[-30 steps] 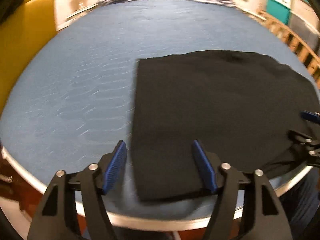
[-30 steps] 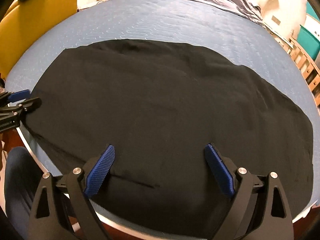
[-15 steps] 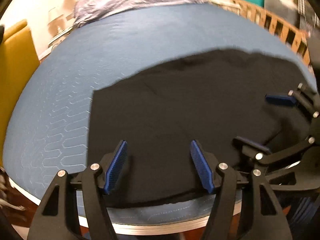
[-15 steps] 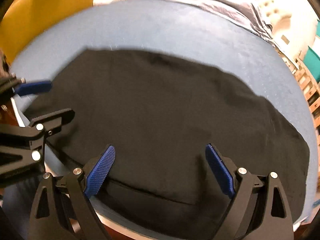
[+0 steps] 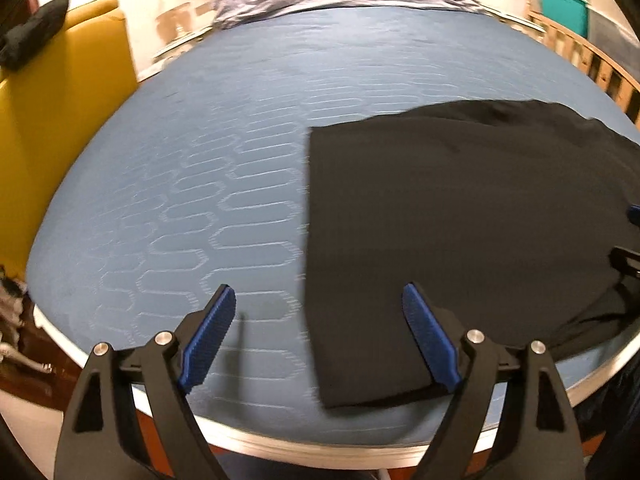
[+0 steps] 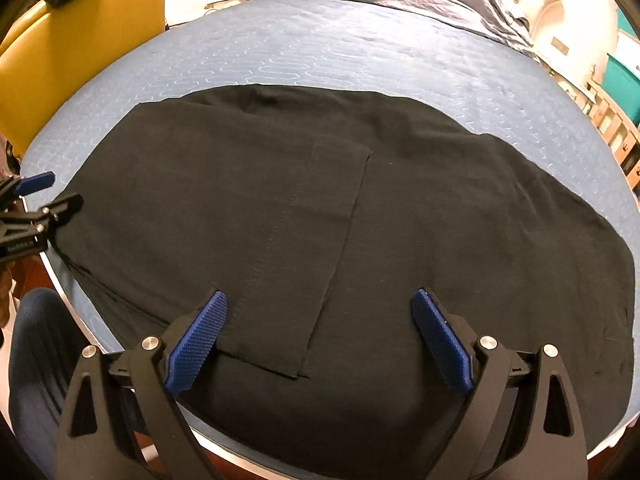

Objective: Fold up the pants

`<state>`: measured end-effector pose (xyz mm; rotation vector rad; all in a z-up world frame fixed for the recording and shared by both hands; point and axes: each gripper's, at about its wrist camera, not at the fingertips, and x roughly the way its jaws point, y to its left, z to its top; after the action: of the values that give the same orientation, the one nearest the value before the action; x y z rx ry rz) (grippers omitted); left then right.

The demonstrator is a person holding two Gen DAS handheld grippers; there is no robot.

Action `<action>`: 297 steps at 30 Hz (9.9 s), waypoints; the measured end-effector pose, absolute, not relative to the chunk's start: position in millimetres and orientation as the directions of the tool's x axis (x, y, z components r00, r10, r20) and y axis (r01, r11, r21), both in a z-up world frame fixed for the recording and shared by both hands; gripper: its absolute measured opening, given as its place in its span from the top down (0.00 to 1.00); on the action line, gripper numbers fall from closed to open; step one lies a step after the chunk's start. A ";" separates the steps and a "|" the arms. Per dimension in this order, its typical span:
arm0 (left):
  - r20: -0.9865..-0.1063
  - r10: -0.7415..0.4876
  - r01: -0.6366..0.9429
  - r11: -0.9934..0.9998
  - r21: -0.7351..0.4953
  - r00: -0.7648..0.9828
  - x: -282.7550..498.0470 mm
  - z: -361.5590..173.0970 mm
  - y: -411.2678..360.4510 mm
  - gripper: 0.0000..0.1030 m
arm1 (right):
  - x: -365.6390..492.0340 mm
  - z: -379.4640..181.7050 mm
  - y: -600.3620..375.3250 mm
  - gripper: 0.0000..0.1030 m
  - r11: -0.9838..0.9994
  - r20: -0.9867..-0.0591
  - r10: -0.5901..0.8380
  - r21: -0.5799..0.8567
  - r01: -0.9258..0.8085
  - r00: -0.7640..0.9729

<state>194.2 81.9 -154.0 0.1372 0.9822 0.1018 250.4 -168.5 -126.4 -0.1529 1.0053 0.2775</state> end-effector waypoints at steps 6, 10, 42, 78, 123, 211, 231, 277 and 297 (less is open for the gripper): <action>-0.819 0.188 -0.138 0.981 0.134 0.541 181.2 -142.4 120.8 0.17 | 241.0 -119.6 -194.3 0.11 0.981 -0.850 0.062 -0.044 -0.188 0.523; -0.809 0.213 -0.189 0.973 0.129 0.547 168.5 -131.4 131.8 0.19 | 236.2 -116.9 -228.4 0.11 0.994 -0.855 -0.014 -0.066 -0.082 0.518; -0.709 -0.307 0.038 0.929 -0.368 0.635 146.0 -83.8 99.3 0.89 | 317.1 -33.5 -31.2 0.11 0.788 -0.777 0.593 0.507 -0.350 0.211; -0.615 -0.221 0.245 0.968 -0.046 0.757 115.4 3.3 -68.6 0.93 | 318.7 0.0 -90.4 0.90 0.712 -0.722 0.679 0.603 -0.360 0.135; -0.465 -0.289 0.508 0.727 0.462 0.837 41.4 -160.4 -451.8 0.44 | 310.2 -124.3 -516.3 0.38 0.637 -0.598 0.749 0.768 -0.064 0.284; -0.647 -0.276 0.411 0.910 0.063 0.711 104.4 -125.3 -249.7 0.45 | 181.8 -59.5 -445.0 0.33 0.997 -0.814 0.072 0.081 -0.010 0.576; -0.743 -0.257 0.367 0.930 -0.016 0.618 132.0 -143.3 -247.5 0.27 | 326.5 -94.2 -404.3 0.28 0.983 -0.841 -0.039 -0.129 -0.130 0.540; -0.801 -0.189 0.311 0.950 -0.004 0.568 147.0 -111.2 -271.3 0.29 | 173.5 -94.9 -436.9 0.14 0.983 -0.820 -0.053 0.057 0.173 0.569; -0.805 -0.147 0.292 0.956 0.034 0.574 116.0 -83.2 -271.1 0.02 | 137.5 -75.0 -425.6 0.14 0.977 -0.801 -0.096 0.037 0.209 0.591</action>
<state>116.0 -271.1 -83.2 0.1705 0.9247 -0.2585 137.5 -425.6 -75.0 0.1320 0.9228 -0.1777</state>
